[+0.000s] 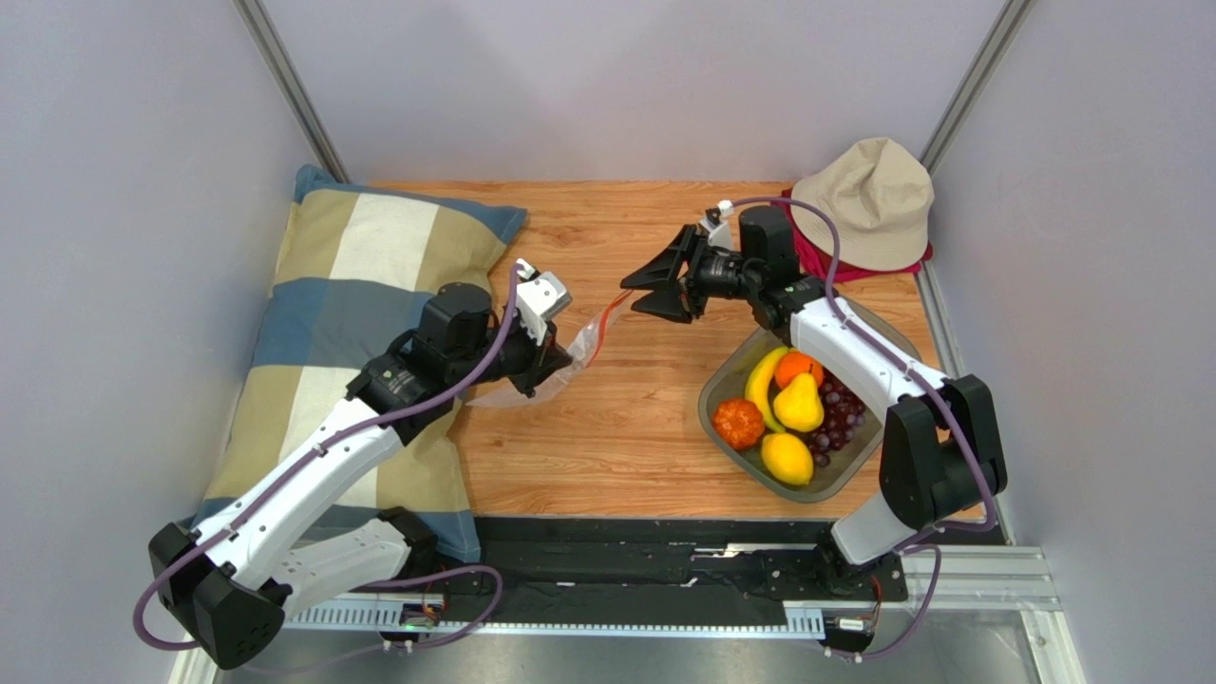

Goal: Place the food in the zip-top bag and seal the zipper
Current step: Open the zipper of the food storage bag.

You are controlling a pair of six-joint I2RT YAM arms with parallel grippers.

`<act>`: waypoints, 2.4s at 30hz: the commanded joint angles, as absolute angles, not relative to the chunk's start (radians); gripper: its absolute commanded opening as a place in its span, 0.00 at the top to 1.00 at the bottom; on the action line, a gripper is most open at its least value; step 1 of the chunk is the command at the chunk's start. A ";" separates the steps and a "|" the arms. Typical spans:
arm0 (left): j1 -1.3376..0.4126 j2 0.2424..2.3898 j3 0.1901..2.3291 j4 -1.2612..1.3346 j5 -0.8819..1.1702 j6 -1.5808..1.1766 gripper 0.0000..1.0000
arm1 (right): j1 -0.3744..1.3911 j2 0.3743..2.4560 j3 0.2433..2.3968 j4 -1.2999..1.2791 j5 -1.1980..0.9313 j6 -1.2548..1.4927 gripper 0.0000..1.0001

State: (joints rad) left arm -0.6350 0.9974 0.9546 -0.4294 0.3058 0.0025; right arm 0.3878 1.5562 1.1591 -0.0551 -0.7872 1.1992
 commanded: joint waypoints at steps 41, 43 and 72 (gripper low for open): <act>-0.658 0.994 0.960 -0.387 0.350 0.080 1.00 | 0.391 1.583 1.160 -0.058 -0.804 1.213 0.59; -0.661 0.997 0.960 -0.388 0.348 0.090 1.00 | 0.393 1.585 1.164 -0.055 -0.804 1.216 0.57; -0.680 1.012 0.954 -0.400 0.357 0.238 1.00 | 0.420 1.635 1.186 -0.121 -0.825 1.170 0.59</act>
